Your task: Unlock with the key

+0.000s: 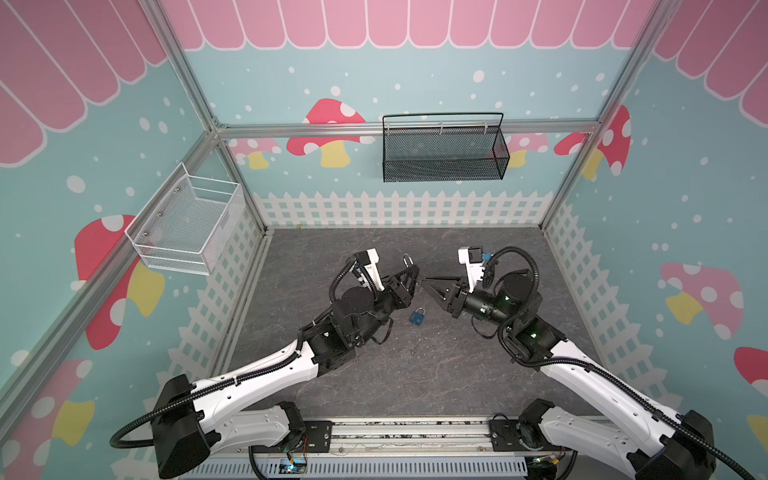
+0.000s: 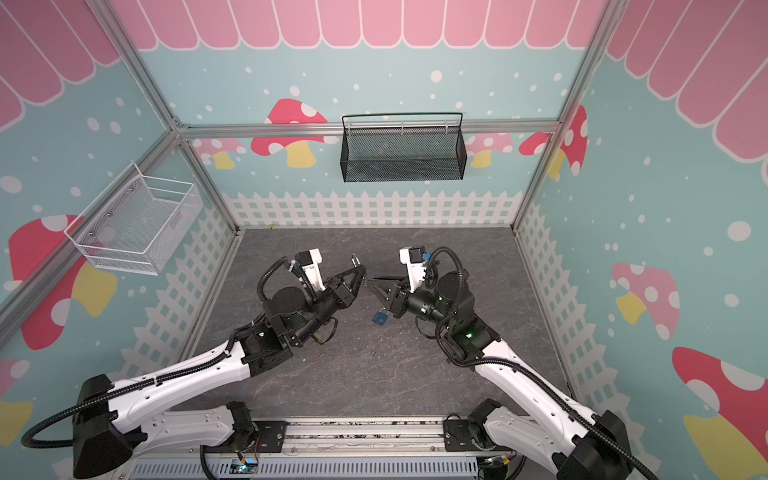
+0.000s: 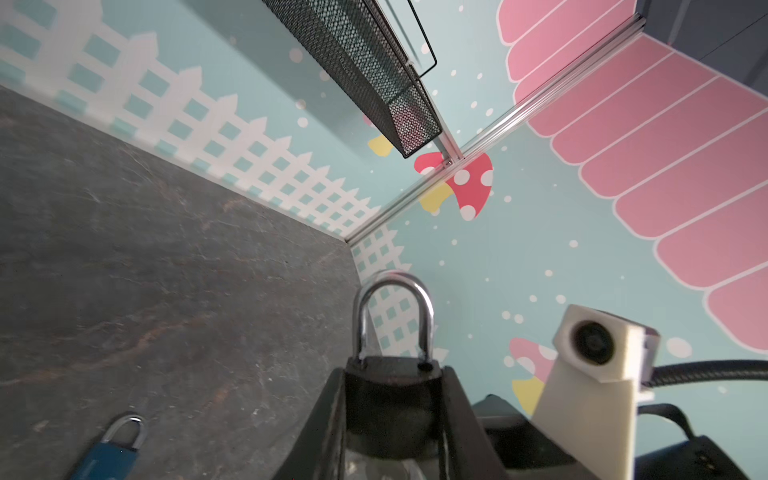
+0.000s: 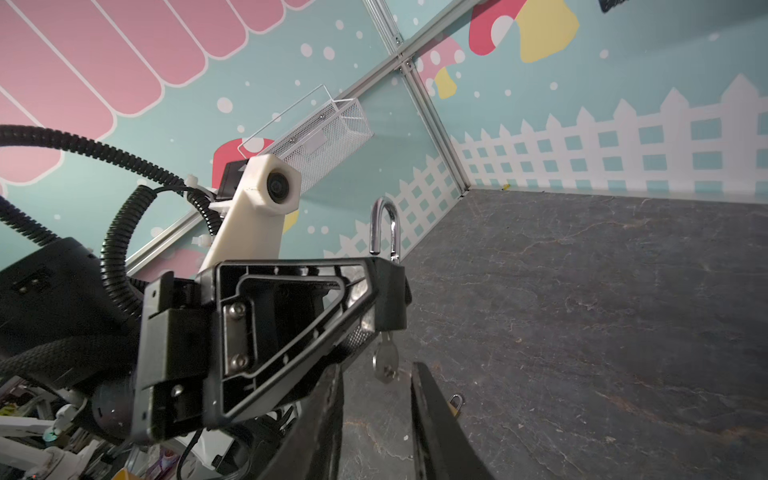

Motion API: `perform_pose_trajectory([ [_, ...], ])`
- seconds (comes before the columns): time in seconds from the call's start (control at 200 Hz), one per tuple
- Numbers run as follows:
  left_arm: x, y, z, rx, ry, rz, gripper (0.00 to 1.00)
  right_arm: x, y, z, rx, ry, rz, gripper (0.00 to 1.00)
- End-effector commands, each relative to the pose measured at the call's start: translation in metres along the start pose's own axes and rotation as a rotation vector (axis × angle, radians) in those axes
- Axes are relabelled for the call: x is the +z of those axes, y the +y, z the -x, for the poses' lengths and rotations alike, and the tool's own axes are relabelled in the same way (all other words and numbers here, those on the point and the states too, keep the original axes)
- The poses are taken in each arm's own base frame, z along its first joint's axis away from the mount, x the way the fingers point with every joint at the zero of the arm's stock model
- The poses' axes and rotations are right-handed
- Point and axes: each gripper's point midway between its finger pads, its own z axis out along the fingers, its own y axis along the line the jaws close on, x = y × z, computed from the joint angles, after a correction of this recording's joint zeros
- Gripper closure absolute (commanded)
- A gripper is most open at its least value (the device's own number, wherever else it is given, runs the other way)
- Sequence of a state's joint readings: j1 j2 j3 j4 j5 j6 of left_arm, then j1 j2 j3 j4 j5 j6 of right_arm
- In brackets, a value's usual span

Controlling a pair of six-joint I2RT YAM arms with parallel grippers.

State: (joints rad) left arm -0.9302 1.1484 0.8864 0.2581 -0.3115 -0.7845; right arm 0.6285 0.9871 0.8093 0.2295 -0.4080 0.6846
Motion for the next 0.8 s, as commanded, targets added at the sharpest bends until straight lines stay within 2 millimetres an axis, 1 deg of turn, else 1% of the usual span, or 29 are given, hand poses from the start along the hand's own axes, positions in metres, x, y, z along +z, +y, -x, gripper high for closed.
perform_pose_trajectory([
  [0.0, -0.015, 0.003, 0.002, 0.415, 0.01, -0.007, 1.0, -0.02, -0.009, 0.015, -0.148, 0.026, -0.161, 0.45],
  [0.085, -0.017, 0.017, -0.016, 0.618, 0.05, 0.001, 1.0, -0.017, -0.02, 0.01, -0.174, 0.14, -0.24, 0.4],
  [0.155, -0.015, 0.028, -0.029, 0.743, 0.074, 0.018, 1.0, -0.011, -0.023, 0.004, -0.19, 0.236, -0.251, 0.36],
  [0.19, -0.013, 0.036, -0.029, 0.79, 0.058, 0.068, 1.0, -0.009, -0.026, 0.0, -0.192, 0.275, -0.266, 0.35],
  [0.26, -0.009, 0.041, -0.035, 0.857, 0.04, 0.086, 1.0, -0.004, -0.032, -0.003, -0.21, 0.332, -0.3, 0.32],
  [0.33, -0.005, 0.042, -0.039, 0.886, 0.035, 0.086, 1.0, 0.001, -0.033, -0.006, -0.228, 0.377, -0.32, 0.3],
  [0.445, -0.002, 0.04, -0.043, 0.896, 0.013, 0.064, 1.0, 0.01, -0.042, -0.014, -0.235, 0.446, -0.36, 0.27],
  [0.58, 0.0, 0.038, -0.048, 0.905, 0.015, 0.045, 1.0, 0.016, -0.052, -0.008, -0.256, 0.457, -0.418, 0.25],
  [0.69, 0.001, 0.036, -0.052, 0.915, 0.019, 0.032, 1.0, 0.027, -0.053, -0.01, -0.264, 0.487, -0.412, 0.25],
  [0.795, 0.002, 0.037, -0.054, 0.922, 0.024, 0.033, 1.0, 0.028, -0.063, -0.009, -0.274, 0.504, -0.468, 0.24],
])
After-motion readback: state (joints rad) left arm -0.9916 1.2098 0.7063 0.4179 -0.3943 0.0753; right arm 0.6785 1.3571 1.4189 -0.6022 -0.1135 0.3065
